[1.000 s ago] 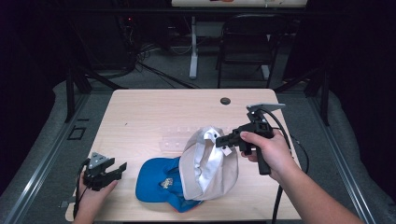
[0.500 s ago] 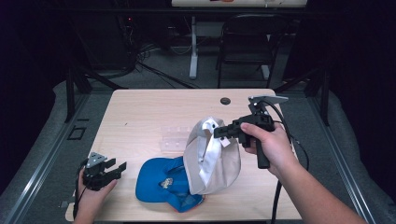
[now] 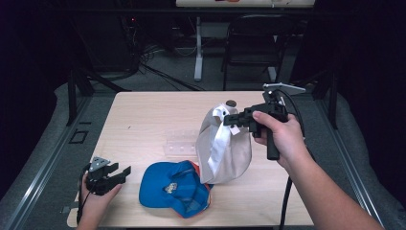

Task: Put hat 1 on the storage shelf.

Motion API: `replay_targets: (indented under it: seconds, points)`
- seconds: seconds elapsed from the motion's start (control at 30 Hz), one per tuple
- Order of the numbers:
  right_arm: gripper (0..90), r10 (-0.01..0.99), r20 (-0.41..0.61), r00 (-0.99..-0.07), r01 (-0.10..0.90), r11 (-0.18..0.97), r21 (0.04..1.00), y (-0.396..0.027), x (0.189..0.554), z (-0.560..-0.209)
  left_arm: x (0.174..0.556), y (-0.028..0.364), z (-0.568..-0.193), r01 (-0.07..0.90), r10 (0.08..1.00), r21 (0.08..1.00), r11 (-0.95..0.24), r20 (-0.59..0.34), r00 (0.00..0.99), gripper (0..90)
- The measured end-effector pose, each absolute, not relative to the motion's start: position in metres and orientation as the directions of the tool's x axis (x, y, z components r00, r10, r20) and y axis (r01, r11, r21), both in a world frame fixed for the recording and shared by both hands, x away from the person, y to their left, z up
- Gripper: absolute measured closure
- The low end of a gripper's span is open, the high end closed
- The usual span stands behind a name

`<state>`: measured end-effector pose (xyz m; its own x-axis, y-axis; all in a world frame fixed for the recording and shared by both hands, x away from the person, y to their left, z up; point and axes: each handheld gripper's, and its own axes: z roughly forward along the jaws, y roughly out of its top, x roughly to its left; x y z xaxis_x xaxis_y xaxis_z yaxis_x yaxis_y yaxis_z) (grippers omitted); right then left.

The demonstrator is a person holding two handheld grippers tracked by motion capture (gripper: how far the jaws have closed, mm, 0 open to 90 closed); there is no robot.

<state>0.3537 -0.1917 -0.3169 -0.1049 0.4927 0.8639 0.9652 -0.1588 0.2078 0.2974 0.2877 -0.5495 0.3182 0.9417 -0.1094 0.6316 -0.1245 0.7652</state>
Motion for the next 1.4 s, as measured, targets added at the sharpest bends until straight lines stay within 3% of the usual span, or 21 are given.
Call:
replay_targets:
  seconds: [0.7, 1.4]
  points:
    - [81.6, 0.47, 0.878, -0.091, 0.943, -0.243, 0.228, -0.159, 0.399, -0.297, 0.297, 0.282, -0.548, 0.634, 0.92, 0.762, -0.136, -0.14, 0.366, 46.3]
    - [81.5, 0.483, 0.873, -0.064, 0.937, -0.271, 0.219, -0.133, 0.437, -0.301, 0.294, 0.268, -0.542, 0.602, 0.9, 0.783, -0.155, -0.138, 0.413, 46.5]
